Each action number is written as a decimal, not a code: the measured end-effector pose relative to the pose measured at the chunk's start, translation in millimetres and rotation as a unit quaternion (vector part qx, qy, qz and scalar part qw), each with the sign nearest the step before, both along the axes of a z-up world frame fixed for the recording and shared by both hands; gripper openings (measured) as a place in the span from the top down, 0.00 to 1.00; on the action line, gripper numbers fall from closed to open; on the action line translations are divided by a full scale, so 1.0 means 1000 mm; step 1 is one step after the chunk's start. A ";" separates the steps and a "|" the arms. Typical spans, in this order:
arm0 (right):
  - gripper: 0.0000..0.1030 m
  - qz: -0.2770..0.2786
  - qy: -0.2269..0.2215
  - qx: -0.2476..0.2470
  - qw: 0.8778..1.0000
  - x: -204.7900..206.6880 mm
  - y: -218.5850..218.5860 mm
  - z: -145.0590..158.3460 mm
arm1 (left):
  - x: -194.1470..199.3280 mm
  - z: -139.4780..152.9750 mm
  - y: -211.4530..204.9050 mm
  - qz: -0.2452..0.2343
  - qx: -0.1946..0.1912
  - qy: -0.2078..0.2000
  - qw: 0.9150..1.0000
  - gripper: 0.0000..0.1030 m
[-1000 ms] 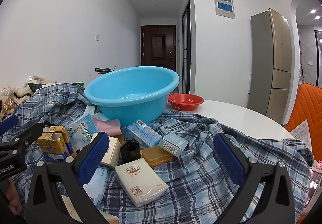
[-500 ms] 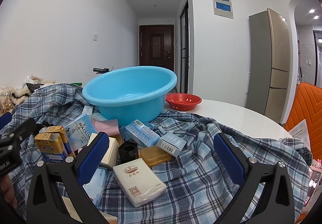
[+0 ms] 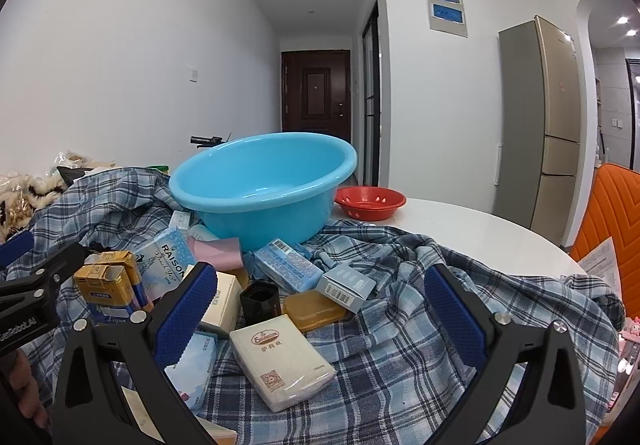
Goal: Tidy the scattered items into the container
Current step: 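Move both grippers over the pile of boxes on the plaid shirt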
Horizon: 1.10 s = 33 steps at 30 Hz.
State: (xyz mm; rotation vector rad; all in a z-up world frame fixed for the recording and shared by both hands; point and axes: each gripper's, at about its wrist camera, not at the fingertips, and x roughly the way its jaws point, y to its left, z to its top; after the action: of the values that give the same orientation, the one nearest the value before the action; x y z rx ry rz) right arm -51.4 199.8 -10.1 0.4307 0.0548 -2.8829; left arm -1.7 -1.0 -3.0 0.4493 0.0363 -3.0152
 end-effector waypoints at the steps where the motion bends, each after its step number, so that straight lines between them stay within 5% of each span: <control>1: 0.00 0.003 0.000 0.001 1.000 0.000 -0.001 0.000 | 0.000 0.000 -0.001 -0.002 0.000 0.000 1.000 0.00; 17: 0.00 0.001 -0.014 0.019 1.000 -0.005 -0.004 0.011 | -0.006 0.005 0.008 -0.045 -0.001 -0.018 0.999 0.00; 33: 0.00 -0.010 0.044 0.012 0.999 -0.001 -0.004 0.092 | -0.015 0.095 0.000 -0.041 0.015 0.008 0.999 0.00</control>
State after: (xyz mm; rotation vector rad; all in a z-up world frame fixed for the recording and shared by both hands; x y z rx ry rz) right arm -52.1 196.2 81.5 0.3107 0.1005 -2.9233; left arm -16.9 -1.3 91.6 0.4406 0.0661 -3.1020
